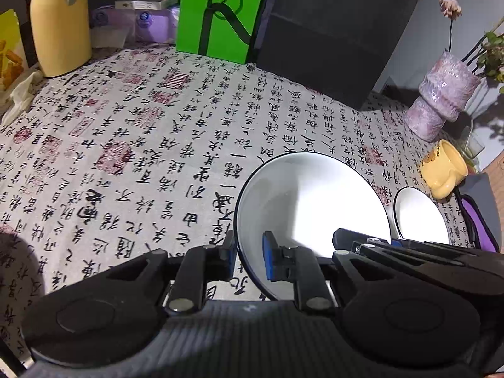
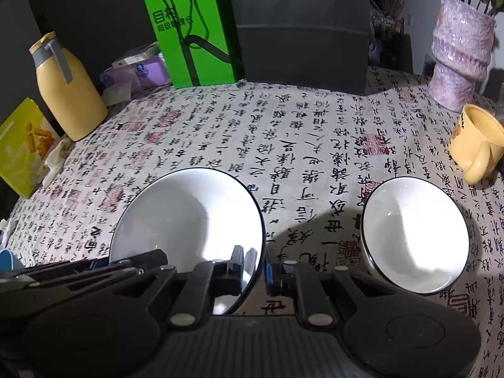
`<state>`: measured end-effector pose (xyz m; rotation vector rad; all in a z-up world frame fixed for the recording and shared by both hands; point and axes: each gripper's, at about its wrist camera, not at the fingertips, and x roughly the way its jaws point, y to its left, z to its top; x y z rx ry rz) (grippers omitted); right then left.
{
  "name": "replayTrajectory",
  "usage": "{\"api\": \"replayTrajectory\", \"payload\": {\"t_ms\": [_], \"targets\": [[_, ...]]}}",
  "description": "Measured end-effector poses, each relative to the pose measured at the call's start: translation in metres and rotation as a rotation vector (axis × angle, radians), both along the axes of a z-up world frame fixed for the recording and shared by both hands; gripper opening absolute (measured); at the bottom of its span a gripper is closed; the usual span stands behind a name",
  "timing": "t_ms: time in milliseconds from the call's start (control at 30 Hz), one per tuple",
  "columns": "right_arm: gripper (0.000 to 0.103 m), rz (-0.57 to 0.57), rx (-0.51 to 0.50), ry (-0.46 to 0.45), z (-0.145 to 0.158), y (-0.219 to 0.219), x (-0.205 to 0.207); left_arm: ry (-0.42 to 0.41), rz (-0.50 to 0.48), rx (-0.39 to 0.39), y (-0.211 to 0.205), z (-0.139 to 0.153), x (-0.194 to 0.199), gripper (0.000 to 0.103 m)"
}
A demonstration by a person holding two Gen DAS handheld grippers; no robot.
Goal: Organize plates and bowls
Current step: 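Lift the held white bowl with both tools, then carry the white bowl with both tools toward the blue bowl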
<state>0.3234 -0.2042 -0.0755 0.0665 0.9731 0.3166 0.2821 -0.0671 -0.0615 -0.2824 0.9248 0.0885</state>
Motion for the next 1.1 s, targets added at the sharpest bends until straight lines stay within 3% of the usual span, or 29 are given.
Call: {"api": "replayTrajectory", "payload": {"t_ms": [867, 1100], "targets": [[0.012, 0.056, -0.022, -0.087, 0.044, 0.060, -0.061, -0.104, 0.071, -0.022, 0.060, 0.037, -0.074, 0.017], [0.012, 0.074, -0.022, -0.100, 0.051, 0.079, -0.072, -0.135, 0.096, -0.016, 0.080, 0.044, -0.092, 0.013]]}}
